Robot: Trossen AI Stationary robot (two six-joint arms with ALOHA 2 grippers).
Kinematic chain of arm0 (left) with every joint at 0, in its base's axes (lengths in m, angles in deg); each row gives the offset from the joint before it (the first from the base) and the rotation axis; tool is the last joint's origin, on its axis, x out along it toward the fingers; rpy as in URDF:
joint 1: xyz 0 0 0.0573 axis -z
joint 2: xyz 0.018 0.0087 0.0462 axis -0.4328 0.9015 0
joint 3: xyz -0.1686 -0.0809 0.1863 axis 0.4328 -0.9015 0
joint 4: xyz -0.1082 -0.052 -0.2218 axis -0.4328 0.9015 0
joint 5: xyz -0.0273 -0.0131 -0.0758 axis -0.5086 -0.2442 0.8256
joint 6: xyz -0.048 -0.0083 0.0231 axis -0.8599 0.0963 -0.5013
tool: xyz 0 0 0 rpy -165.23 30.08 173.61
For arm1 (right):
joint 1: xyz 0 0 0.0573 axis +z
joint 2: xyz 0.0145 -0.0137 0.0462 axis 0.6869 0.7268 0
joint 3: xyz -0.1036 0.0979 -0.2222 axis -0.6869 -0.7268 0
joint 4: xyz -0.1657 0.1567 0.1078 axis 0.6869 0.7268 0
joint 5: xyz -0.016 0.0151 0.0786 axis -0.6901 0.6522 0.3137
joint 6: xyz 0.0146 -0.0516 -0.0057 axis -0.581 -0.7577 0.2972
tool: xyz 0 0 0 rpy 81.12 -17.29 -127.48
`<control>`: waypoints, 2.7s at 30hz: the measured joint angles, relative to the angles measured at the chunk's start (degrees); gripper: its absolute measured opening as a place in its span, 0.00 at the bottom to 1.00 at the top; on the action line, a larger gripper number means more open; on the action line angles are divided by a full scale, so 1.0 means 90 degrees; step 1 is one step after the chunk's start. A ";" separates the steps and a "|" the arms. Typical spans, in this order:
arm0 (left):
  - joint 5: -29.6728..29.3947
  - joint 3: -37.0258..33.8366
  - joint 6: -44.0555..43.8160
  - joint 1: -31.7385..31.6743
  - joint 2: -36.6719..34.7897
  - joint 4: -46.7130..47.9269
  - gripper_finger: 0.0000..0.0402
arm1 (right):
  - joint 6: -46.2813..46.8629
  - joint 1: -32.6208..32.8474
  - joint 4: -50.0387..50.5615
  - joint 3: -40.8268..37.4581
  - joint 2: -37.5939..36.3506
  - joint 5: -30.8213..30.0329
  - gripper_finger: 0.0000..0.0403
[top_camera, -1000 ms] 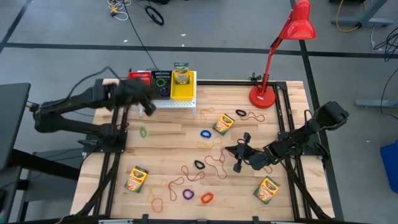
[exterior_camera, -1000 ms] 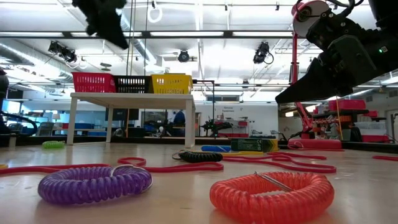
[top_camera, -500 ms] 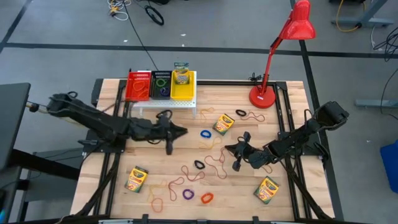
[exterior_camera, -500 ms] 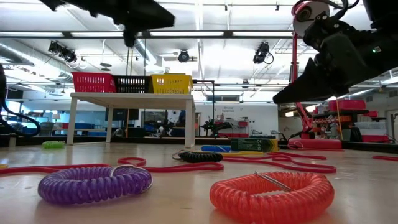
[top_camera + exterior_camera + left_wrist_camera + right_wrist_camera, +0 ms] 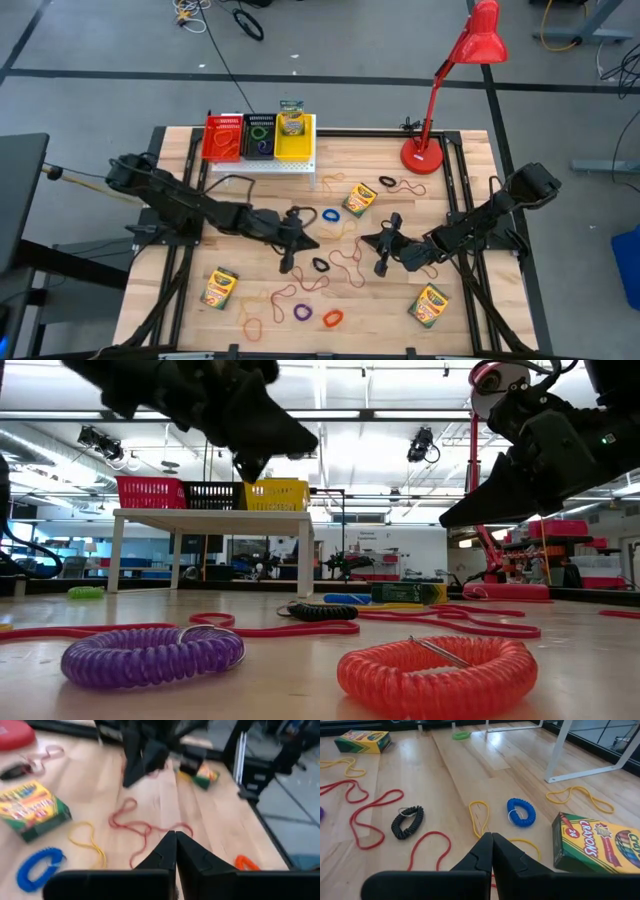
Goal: Pick & Place Office Desk Supplies
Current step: Put the blue spring keychain into the black bin on the shelf
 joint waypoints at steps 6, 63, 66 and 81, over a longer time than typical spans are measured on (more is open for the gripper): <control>0.0021 0.0987 -0.0031 0.0243 0.0720 0.1681 0.14 | 0.0015 0.0000 0.0024 0.0000 0.0000 0.0000 0.02; -0.0011 0.2176 0.1235 -0.1306 0.2358 0.2986 0.29 | 0.0070 0.0000 0.0191 0.0000 0.0000 0.0214 0.02; 0.0075 0.2597 0.1491 -0.1545 0.2652 0.3097 0.29 | 0.0070 0.0000 0.0192 0.0000 0.0002 0.0214 0.02; 0.0652 0.3037 0.2529 -0.2014 0.3058 0.3881 0.29 | 0.0070 0.0000 0.0194 -0.0002 0.0002 0.0282 0.02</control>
